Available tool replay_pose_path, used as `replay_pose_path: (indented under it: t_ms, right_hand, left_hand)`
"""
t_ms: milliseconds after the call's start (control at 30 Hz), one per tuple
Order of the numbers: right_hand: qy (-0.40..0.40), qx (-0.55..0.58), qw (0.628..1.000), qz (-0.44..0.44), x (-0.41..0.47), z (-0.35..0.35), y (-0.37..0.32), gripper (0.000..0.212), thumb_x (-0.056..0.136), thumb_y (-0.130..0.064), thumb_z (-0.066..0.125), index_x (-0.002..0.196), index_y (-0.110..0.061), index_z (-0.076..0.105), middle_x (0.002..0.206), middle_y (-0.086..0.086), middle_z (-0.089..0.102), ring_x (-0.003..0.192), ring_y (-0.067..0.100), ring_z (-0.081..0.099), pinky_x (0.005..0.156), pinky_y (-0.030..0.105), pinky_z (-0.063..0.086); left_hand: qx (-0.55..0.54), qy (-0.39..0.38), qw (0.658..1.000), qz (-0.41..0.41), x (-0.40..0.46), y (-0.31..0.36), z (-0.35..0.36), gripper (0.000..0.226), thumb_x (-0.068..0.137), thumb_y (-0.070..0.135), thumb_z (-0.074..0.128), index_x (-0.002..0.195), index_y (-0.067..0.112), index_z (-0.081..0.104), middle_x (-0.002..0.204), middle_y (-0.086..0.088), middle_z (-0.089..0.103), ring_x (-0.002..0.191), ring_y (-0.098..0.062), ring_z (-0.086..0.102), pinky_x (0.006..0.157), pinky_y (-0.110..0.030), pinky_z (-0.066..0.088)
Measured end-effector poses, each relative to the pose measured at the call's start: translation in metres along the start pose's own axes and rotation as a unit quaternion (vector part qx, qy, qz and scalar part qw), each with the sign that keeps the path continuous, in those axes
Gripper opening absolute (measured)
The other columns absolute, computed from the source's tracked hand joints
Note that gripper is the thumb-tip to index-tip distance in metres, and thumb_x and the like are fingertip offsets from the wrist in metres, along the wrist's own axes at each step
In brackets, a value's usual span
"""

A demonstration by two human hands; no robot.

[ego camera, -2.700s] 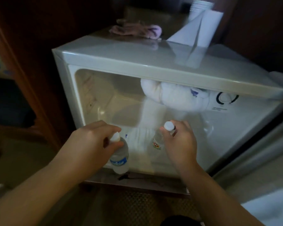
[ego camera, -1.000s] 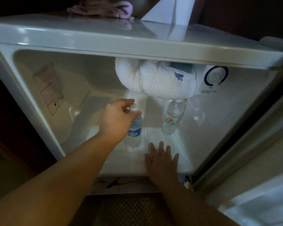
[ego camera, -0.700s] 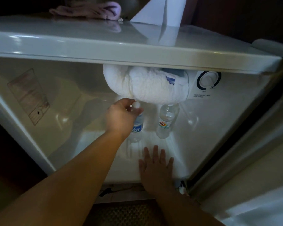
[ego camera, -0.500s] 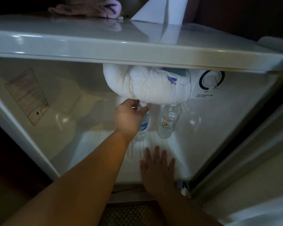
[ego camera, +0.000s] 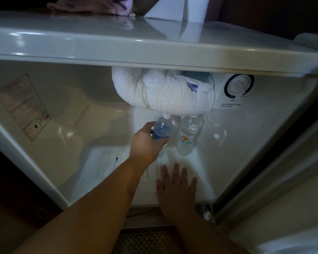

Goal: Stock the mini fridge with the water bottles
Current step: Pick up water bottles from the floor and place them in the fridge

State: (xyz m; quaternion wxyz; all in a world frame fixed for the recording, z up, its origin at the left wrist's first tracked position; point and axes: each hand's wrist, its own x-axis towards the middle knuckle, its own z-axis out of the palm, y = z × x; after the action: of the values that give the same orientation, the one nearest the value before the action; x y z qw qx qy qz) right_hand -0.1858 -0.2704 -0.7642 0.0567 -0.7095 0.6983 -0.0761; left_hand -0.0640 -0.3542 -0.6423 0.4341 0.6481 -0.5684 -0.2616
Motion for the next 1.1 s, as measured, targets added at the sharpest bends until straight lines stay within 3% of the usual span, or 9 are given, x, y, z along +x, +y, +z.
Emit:
replay_pose_path:
  t_ms: [67, 167, 333, 400, 533, 667, 800, 967, 1100]
  right_hand:
    - [-0.007, 0.01, 1.0, -0.005, -0.001, -0.002, 0.001, 0.07, 0.097, -0.063, 0.009, 0.161, -0.04, 0.023, 0.171, 0.007, 0.02, 0.157, 0.039, 0.016, 0.121, 0.066, 0.0]
    - [-0.026, 0.007, 1.0, -0.016, -0.001, -0.006, 0.002, 0.076, 0.091, -0.064, -0.005, 0.163, -0.042, 0.007, 0.173, 0.005, 0.002, 0.159, 0.036, 0.0, 0.122, 0.065, -0.007]
    - [-0.012, 0.008, 1.0, -0.015, -0.001, -0.005, 0.001, 0.071, 0.097, -0.063, 0.008, 0.162, -0.039, 0.02, 0.171, 0.008, 0.018, 0.157, 0.039, 0.015, 0.121, 0.067, 0.001]
    - [-0.041, -0.002, 0.999, -0.017, 0.0, -0.005, 0.001, 0.071, 0.096, -0.062, 0.005, 0.162, -0.039, 0.019, 0.172, 0.007, 0.016, 0.157, 0.039, 0.014, 0.122, 0.068, 0.003]
    - [-0.02, 0.024, 1.0, -0.003, -0.001, -0.008, -0.002, 0.064, 0.099, -0.057, 0.023, 0.155, -0.033, 0.044, 0.161, 0.011, 0.041, 0.148, 0.043, 0.037, 0.115, 0.073, 0.024]
    - [-0.043, 0.003, 0.999, -0.021, -0.002, -0.008, 0.001, 0.076, 0.092, -0.061, -0.003, 0.163, -0.04, 0.012, 0.173, 0.006, 0.009, 0.158, 0.037, 0.007, 0.122, 0.067, -0.001]
    - [-0.031, 0.009, 0.999, -0.001, -0.001, -0.008, -0.003, 0.073, 0.095, -0.061, 0.003, 0.162, -0.04, 0.02, 0.171, 0.008, 0.019, 0.156, 0.039, 0.017, 0.121, 0.07, 0.006]
    - [-0.064, -0.013, 0.998, -0.011, -0.003, -0.015, 0.001, 0.08, 0.086, -0.063, -0.016, 0.162, -0.041, -0.005, 0.173, 0.005, -0.005, 0.159, 0.036, -0.004, 0.121, 0.066, -0.007]
    - [-0.116, -0.008, 0.993, -0.001, -0.003, -0.021, -0.001, 0.064, 0.104, -0.059, 0.005, 0.163, -0.038, -0.008, 0.172, 0.005, -0.014, 0.158, 0.035, -0.012, 0.121, 0.067, -0.008]
  left_hand:
    - [-0.014, -0.005, 1.0, -0.006, 0.002, 0.004, 0.006, 0.059, 0.074, 0.037, 0.09, 0.127, 0.031, 0.064, 0.105, 0.008, 0.073, 0.091, -0.01, 0.071, 0.08, -0.022, 0.055]
    - [-0.041, 0.003, 0.999, -0.002, 0.002, 0.005, 0.016, 0.057, 0.074, 0.037, 0.089, 0.125, 0.032, 0.064, 0.103, 0.008, 0.074, 0.092, -0.013, 0.072, 0.087, -0.034, 0.06]
    - [-0.073, 0.001, 0.997, -0.012, -0.001, 0.011, 0.027, 0.054, 0.077, 0.034, 0.088, 0.123, 0.031, 0.062, 0.096, 0.013, 0.069, 0.09, -0.013, 0.072, 0.085, -0.039, 0.061]
    - [-0.078, 0.003, 0.997, -0.011, -0.003, 0.014, 0.031, 0.053, 0.076, 0.034, 0.088, 0.122, 0.031, 0.063, 0.094, 0.013, 0.068, 0.09, -0.014, 0.072, 0.085, -0.038, 0.061]
    - [-0.064, 0.002, 0.998, -0.006, -0.007, 0.018, 0.034, 0.058, 0.076, 0.034, 0.089, 0.127, 0.028, 0.061, 0.095, 0.013, 0.067, 0.094, -0.014, 0.071, 0.085, -0.03, 0.058]
    - [-0.045, -0.011, 0.999, -0.008, -0.007, 0.022, 0.031, 0.064, 0.079, 0.033, 0.088, 0.135, 0.023, 0.059, 0.117, 0.002, 0.072, 0.099, -0.009, 0.064, 0.08, -0.02, 0.047]
    - [-0.032, -0.016, 0.999, -0.019, -0.009, 0.019, 0.027, 0.075, 0.078, 0.034, 0.089, 0.143, 0.023, 0.054, 0.126, -0.001, 0.071, 0.114, -0.017, 0.066, 0.084, -0.021, 0.047]
    - [-0.003, -0.033, 0.999, -0.043, -0.013, 0.013, 0.024, 0.094, 0.079, 0.039, 0.087, 0.157, 0.023, 0.036, 0.143, -0.004, 0.06, 0.127, -0.021, 0.06, 0.091, -0.022, 0.043]
    - [0.04, -0.013, 0.997, -0.068, -0.028, 0.007, 0.016, 0.095, 0.08, 0.046, 0.085, 0.156, 0.018, 0.037, 0.145, -0.007, 0.056, 0.133, -0.021, 0.054, 0.105, -0.03, 0.043]
